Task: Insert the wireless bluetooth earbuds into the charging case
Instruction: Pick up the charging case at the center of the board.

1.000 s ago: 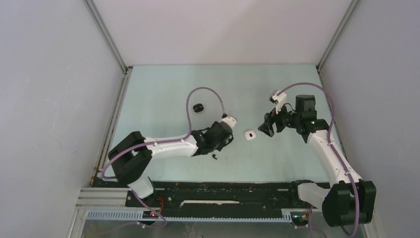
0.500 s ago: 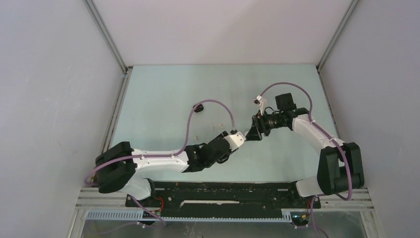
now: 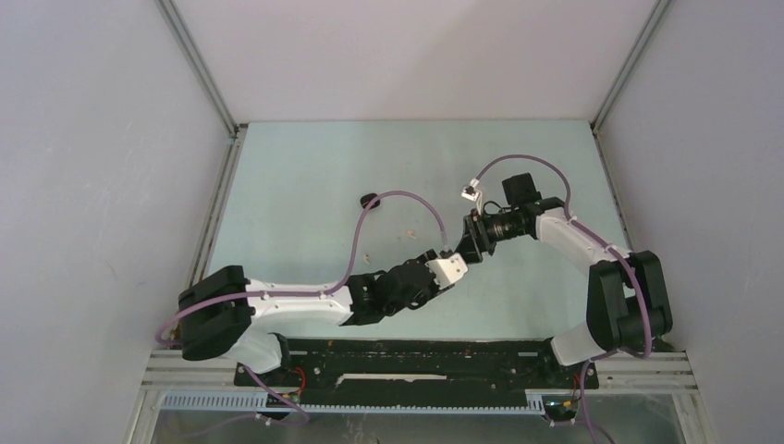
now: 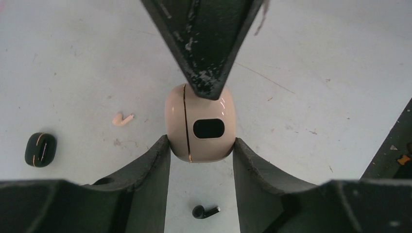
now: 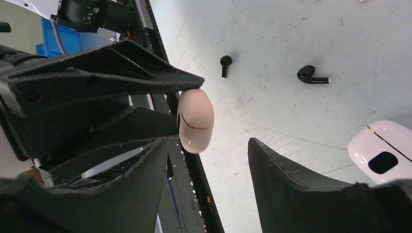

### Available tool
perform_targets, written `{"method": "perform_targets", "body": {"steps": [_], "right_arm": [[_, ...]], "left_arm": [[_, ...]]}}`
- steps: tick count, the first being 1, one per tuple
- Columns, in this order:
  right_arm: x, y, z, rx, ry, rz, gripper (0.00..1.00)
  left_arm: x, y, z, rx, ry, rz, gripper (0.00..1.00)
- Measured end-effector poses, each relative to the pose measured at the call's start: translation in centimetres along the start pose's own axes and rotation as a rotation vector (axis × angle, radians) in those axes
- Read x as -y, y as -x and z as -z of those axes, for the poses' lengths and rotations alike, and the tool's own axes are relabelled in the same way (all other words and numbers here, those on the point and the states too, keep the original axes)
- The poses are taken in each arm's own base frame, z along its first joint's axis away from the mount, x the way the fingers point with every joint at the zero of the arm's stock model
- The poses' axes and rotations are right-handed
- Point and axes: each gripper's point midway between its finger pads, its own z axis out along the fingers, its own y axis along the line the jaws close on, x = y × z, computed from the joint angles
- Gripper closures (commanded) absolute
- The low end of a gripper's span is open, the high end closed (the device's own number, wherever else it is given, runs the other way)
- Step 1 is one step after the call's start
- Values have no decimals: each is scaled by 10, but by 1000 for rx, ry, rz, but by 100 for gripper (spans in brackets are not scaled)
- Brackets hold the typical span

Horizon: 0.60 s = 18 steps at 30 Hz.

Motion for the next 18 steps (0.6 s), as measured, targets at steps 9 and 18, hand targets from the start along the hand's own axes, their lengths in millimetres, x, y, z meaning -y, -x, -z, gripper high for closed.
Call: {"method": "perform_targets", "body": {"steps": [9,18], "right_arm": [[-5,-3,-6,-33,58,-54,39],[-20,-10,-14,-109,175,-69,74]], "left_arm": [[9,11,0,44,-27,-24,66],[9,14,0,54,-25,-34,62]]}}
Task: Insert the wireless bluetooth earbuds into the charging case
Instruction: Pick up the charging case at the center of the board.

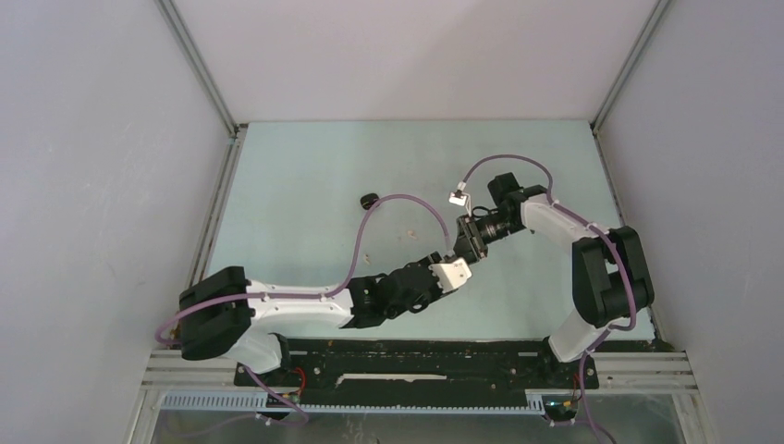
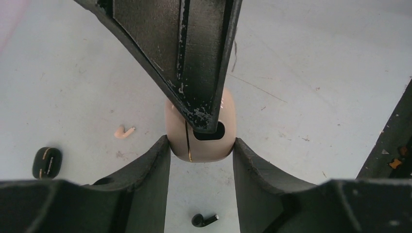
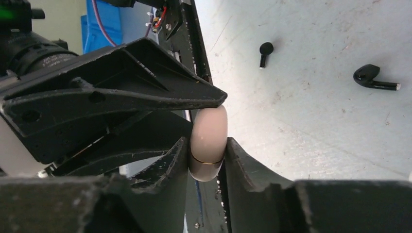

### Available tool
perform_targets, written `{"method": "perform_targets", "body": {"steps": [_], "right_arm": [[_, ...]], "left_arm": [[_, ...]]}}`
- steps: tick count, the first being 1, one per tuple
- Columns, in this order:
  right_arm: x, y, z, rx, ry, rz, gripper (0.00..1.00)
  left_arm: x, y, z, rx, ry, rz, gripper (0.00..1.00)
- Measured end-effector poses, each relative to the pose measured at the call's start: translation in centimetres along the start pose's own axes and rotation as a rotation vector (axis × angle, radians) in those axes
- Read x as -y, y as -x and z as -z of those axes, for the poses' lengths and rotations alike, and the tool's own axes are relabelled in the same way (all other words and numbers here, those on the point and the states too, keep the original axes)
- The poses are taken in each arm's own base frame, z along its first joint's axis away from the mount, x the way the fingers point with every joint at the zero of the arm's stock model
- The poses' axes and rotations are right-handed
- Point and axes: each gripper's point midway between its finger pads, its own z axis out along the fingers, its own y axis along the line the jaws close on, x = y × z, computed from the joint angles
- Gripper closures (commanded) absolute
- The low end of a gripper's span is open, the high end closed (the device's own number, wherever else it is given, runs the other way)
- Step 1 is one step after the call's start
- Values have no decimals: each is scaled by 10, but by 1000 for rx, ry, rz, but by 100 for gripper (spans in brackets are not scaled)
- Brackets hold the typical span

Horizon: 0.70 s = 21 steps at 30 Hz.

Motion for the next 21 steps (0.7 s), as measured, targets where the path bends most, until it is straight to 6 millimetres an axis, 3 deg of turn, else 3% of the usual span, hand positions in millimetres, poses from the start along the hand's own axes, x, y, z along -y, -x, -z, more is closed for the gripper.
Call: {"method": "perform_targets", "body": {"steps": [3,10,14,18,21], "right_arm": [[0,-1,1,-18,12,0,86],[-5,2,13,15,44,13,91],[-14,17,51,181,90,62,90],[-19,33,100,380,53,167,90],[-29,35,113,442,28,240,90]], "left_arm": [[-3,1,0,4,20,-12,55],[-6,7,3,87,50,34,45],[-23,4,20,177,56,222,44],[-58,7,38,343,37,512,44],[-61,26,44,457,-59,653,43]]}}
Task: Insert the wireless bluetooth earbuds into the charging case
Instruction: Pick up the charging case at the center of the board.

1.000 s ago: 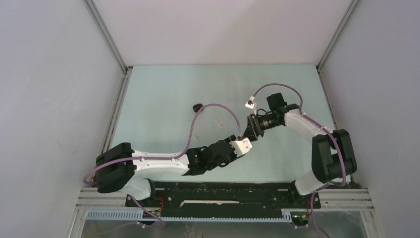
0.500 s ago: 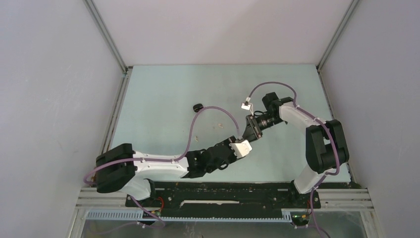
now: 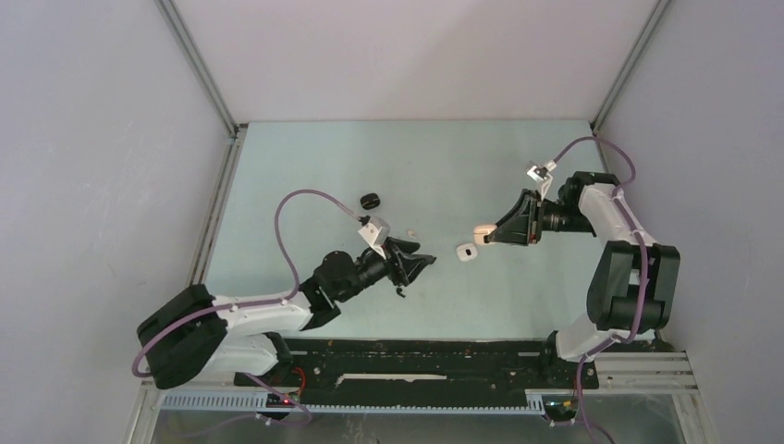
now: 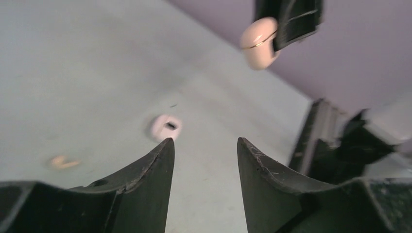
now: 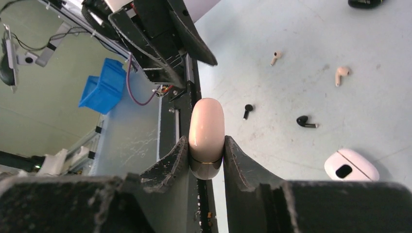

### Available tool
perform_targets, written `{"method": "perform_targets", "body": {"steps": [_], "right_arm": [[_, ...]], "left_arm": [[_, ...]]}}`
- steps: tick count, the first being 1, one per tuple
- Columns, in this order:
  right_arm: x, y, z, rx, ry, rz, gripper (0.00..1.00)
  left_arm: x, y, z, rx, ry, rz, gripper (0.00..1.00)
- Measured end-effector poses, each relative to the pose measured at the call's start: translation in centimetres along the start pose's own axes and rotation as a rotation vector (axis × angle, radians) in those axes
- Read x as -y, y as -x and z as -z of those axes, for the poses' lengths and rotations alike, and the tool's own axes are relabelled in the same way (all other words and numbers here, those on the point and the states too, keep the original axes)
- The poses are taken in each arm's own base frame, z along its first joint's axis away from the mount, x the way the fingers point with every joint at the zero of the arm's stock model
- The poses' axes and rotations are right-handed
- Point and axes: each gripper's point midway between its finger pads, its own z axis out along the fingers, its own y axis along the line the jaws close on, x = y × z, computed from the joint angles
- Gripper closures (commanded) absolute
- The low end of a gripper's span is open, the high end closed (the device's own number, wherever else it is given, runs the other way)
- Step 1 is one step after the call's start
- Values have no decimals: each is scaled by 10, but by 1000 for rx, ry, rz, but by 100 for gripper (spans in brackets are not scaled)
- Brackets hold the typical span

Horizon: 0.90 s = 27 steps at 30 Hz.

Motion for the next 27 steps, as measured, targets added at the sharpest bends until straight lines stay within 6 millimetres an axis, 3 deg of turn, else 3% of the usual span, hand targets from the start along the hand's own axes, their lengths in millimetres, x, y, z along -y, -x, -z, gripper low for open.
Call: {"method": "perform_targets", "body": {"steps": [5,10,13,21,27], "right_arm": [[-25,5,-2,14,15,128,88],[-38,7,-3,21,19,181,87],[-39,4,-3,21,21,179,87],[-41,0,-8,7,43,173,84],[-47,-4,-16,-15,73,174,84]], "left_arm": [[45,18,-19,73,-250,200,45],[70,16,-42,74,-420,357,48],[78,17,-46,69,-473,399,49],[92,41,-51,126,-547,397,52],[88,35,-61,110,-537,400,51]]}}
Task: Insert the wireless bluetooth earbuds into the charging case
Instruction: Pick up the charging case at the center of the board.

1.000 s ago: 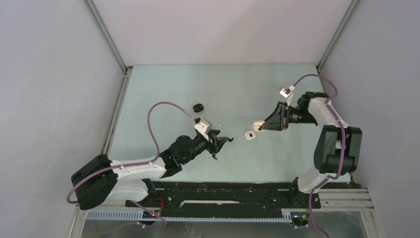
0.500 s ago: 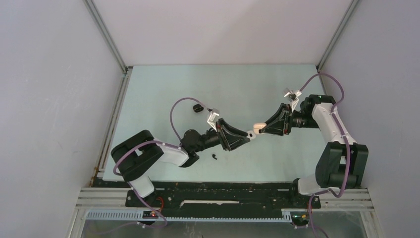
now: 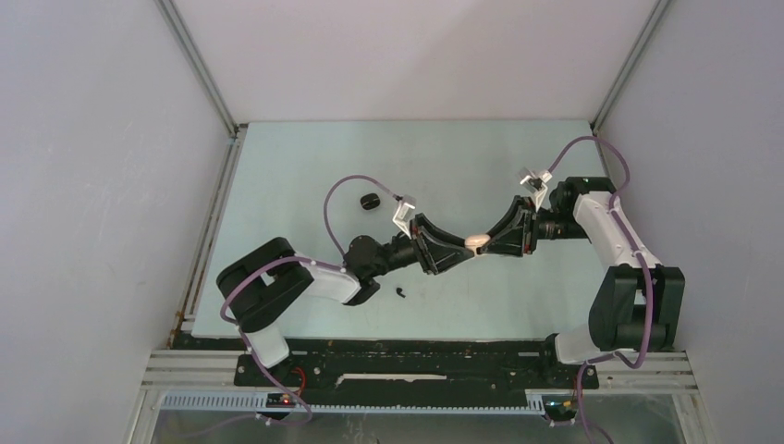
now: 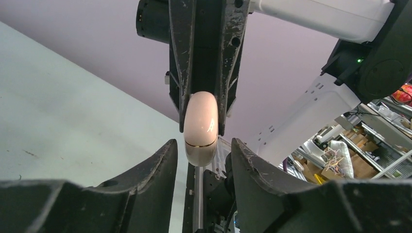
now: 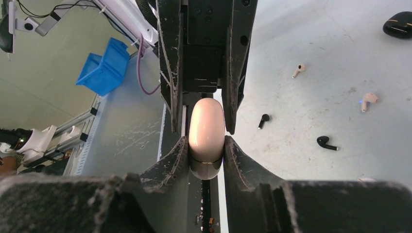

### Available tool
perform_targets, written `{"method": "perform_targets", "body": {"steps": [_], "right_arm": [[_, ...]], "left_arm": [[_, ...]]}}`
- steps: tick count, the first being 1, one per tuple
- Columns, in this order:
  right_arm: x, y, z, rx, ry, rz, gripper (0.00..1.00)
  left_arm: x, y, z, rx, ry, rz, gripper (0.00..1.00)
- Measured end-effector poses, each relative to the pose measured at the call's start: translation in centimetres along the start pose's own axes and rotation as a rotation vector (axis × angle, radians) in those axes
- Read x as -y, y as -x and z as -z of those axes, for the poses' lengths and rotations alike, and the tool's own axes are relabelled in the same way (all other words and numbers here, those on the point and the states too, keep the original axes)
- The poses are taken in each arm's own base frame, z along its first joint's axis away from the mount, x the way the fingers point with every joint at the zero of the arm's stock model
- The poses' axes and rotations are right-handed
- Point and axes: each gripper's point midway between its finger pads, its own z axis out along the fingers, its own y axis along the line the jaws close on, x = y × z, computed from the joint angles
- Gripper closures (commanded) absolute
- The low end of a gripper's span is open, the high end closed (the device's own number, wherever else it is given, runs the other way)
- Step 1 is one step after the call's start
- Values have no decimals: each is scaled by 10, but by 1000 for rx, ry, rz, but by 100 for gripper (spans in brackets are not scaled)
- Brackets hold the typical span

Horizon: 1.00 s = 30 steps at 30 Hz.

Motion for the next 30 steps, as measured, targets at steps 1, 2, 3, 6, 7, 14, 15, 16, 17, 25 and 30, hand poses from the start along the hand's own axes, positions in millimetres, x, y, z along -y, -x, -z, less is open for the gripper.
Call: {"method": "perform_targets", "body": {"steps": [1,2,3,6,7,14,15,16,17,25,30], "right_arm": [[-1,0,-1,-3,5,0,84],[-1,-1,-1,-4,6,0,84],[-1,-1,-1,-4,6,0,84],[-1,0,-1,-3,4,0,84],[-1,0,-1,-3,4,0,84],[-1,0,-1,1,5,-1,80],[-1,0,-1,1,5,-1,80],[-1,0,-1,1,5,-1,80],[-1,0,-1,1,5,-1,80],[-1,0,-1,0,4,0,61],[-1,1,0,7,1,-6,35]], "left_arm": [[-1,-2,0,-4,4,3,51],[-2,-3,0,-9,8,5,51],[-2,-4,0,-10,8,7,51],[-4,-5,0,-17,13,10,55],[-4,-5,0,-18,14,10,56],[-2,-2,-7,-19,-2,6,62],[-2,-1,-9,-18,-4,5,62],[-2,-1,-10,-18,-7,4,62],[-2,-1,-11,-19,-8,4,62],[-3,-4,-13,-33,-20,12,79],[-6,-9,-11,-51,-6,11,83]]}}
